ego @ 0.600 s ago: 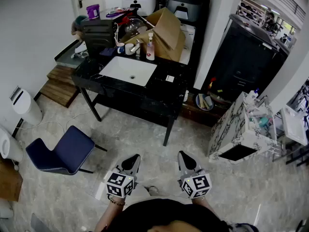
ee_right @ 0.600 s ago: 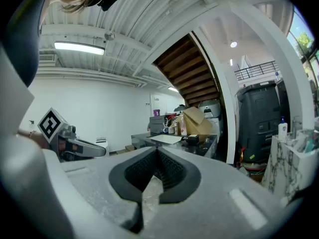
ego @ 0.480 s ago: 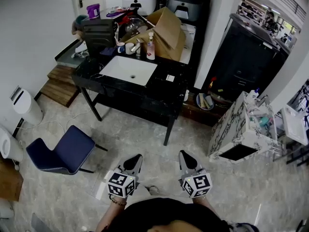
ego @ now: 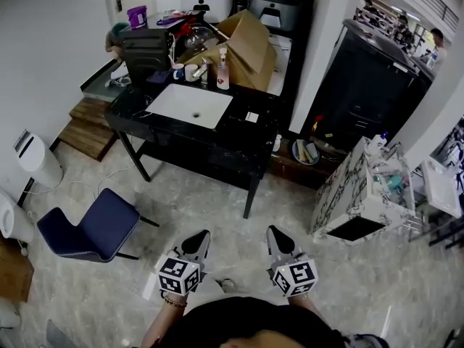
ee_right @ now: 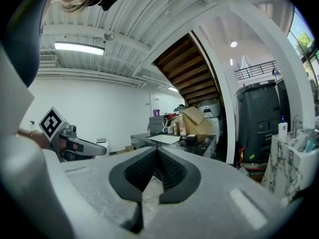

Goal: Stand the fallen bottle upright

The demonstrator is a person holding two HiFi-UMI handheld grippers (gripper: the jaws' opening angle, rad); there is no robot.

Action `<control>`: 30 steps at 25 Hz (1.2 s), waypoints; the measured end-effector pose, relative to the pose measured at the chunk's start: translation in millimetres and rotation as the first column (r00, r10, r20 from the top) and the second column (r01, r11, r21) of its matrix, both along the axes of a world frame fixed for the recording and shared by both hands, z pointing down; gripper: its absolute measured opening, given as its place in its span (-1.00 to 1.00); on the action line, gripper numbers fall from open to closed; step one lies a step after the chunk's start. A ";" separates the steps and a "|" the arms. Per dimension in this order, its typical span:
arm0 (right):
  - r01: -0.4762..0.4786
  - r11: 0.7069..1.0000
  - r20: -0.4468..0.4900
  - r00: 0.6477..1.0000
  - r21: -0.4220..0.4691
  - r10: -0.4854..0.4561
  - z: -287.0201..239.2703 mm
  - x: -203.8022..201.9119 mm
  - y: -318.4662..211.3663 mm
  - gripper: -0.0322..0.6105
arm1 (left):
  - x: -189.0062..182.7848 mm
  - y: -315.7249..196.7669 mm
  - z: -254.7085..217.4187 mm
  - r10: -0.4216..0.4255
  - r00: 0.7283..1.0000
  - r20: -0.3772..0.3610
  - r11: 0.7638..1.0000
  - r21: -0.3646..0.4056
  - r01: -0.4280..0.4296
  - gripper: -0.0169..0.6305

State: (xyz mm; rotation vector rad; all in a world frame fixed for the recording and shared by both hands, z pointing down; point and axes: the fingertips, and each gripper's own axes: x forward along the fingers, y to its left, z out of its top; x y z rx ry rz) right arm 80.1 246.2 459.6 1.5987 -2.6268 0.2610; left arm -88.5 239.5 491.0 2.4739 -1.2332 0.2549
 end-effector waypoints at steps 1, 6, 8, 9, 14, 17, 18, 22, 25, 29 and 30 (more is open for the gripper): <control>0.002 1.000 0.010 1.000 0.003 -0.002 -1.1 1.0 -0.2 -0.89 | 1.3 1.0 1.2 0.001 1.000 0.000 1.000 -0.005 -0.001 -0.94; -0.004 1.000 0.038 0.999 0.010 0.004 -0.1 7.8 -2.4 -0.89 | 6.4 3.3 6.6 0.000 1.000 0.000 1.000 -0.019 0.000 -0.94; 0.010 1.000 0.045 0.999 0.023 -0.011 -0.9 9.6 -2.8 -0.88 | 8.5 1.7 7.7 -0.005 1.000 0.000 1.000 -0.019 0.005 -0.94; 0.021 0.999 0.044 0.999 0.029 -0.022 -1.6 10.2 -3.2 -0.81 | 9.8 0.7 8.2 -0.008 1.000 -0.001 1.000 -0.019 0.008 -0.94; 0.009 1.000 0.053 0.999 0.010 -0.010 0.7 16.0 -11.8 0.02 | 15.7 -4.5 10.6 -0.018 1.000 -0.006 0.999 -0.028 0.018 -0.94; 0.003 1.000 -0.001 1.000 0.015 -0.003 2.9 17.9 -17.3 0.37 | 19.4 -6.0 13.0 -0.018 1.000 -0.011 0.999 -0.040 0.017 -0.94; 0.006 1.000 -0.019 1.000 0.018 -0.005 4.1 17.6 -19.3 0.44 | 20.0 -7.1 14.0 -0.018 1.000 -0.011 0.999 -0.044 0.018 -0.94; 0.020 0.999 -0.029 0.999 0.026 -0.019 3.4 15.5 -30.2 0.53 | 16.9 -15.5 14.8 -0.029 1.000 -0.007 0.999 -0.046 0.028 -0.94; 0.013 1.000 -0.030 0.999 0.017 -0.013 5.5 17.9 -39.7 0.53 | 14.0 -22.6 16.0 -0.040 0.999 -0.003 0.998 -0.056 0.039 -0.94; -0.002 1.000 -0.003 1.000 0.029 0.003 1.6 21.5 -55.5 0.53 | 10.8 -36.7 17.2 -0.046 0.999 0.003 0.997 -0.066 0.046 -0.94; -0.012 0.999 0.004 1.000 0.044 0.011 -1.3 23.6 -60.4 0.53 | 10.4 -41.9 17.2 -0.047 0.999 0.002 0.997 -0.067 0.047 -0.94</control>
